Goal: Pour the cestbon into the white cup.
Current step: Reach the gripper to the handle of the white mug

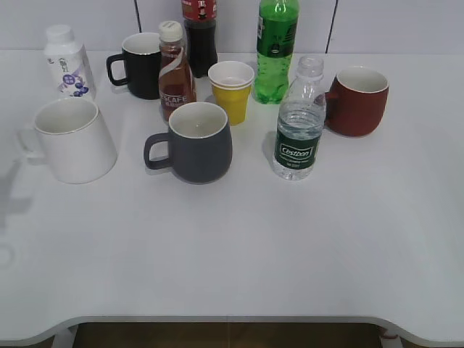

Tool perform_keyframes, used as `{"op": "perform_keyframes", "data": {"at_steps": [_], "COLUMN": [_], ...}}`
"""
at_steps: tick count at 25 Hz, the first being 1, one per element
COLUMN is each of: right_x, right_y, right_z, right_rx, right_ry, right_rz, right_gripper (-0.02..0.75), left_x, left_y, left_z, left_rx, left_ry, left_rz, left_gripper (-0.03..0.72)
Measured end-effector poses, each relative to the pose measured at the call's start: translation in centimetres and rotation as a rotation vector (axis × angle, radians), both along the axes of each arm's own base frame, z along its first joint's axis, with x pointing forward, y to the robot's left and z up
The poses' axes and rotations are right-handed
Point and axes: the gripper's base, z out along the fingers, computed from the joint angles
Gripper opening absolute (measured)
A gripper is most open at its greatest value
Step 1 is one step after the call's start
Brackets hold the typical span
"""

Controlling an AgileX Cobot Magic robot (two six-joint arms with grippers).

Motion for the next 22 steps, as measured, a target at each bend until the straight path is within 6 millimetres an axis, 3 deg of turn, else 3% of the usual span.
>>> {"op": "perform_keyframes", "data": {"at_steps": [4, 8, 15, 22], "right_x": [0.0, 0.0, 0.0, 0.0], "right_y": [0.0, 0.0, 0.0, 0.0], "right_z": [0.0, 0.0, 0.0, 0.0], "right_rx": [0.001, 0.001, 0.001, 0.001], "right_ry": [0.0, 0.0, 0.0, 0.0], "right_rz": [0.001, 0.001, 0.001, 0.001], "right_gripper": [0.575, 0.575, 0.575, 0.575], "left_x": [2.3, 3.5, 4.7, 7.9], "left_y": [-0.3, -0.4, -0.4, -0.5], "left_z": [-4.1, -7.1, -9.2, -9.9], "left_rx": [-0.006, -0.019, -0.031, -0.03], "left_ry": [0.086, 0.107, 0.122, 0.121], "left_rz": [-0.014, -0.023, -0.012, -0.007], "left_gripper": [0.359, 0.371, 0.368, 0.295]}}
